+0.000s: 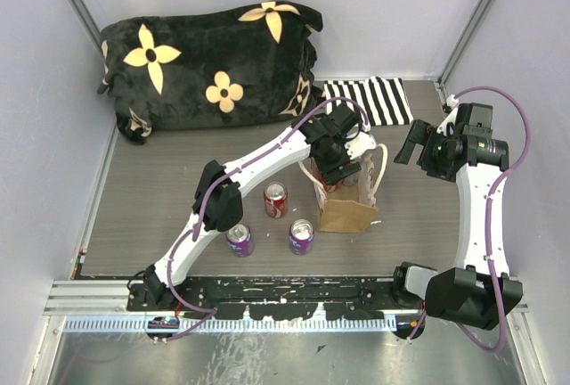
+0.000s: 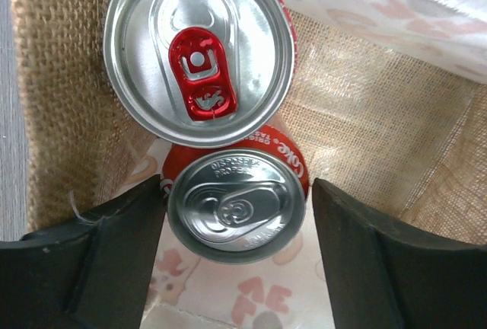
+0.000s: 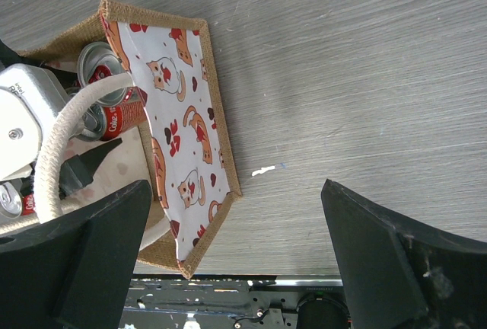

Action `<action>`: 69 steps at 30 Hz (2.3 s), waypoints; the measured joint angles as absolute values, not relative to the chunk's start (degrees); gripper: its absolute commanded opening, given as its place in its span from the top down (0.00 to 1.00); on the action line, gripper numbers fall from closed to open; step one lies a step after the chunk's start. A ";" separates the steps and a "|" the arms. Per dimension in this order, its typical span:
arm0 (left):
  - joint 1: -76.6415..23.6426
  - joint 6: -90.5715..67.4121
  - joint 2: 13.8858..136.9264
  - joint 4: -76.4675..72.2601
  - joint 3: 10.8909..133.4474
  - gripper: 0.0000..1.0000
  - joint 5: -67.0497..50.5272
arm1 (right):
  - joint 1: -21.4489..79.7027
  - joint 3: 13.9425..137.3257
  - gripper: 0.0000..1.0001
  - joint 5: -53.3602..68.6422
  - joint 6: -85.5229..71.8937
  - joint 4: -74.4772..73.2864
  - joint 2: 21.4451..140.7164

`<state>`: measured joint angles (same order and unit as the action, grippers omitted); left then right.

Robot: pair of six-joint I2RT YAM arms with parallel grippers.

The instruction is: Place the beverage into the canvas bag

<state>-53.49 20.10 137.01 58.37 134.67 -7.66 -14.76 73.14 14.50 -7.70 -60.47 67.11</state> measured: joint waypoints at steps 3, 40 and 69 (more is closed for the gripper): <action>-54.00 19.84 136.11 57.98 134.43 0.13 -7.62 | -14.76 73.14 0.00 14.50 -7.70 -60.47 67.11; -29.95 10.85 97.76 58.08 107.77 0.04 -10.31 | -14.76 72.07 0.00 15.94 -7.88 -60.29 67.09; -44.73 5.10 103.33 58.48 90.89 0.02 -7.79 | -14.76 72.05 0.00 16.19 -7.90 -60.07 67.09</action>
<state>-44.73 5.10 103.33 58.48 90.89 -7.79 -14.76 72.05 16.19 -7.90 -60.07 67.09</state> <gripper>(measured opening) 0.983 0.999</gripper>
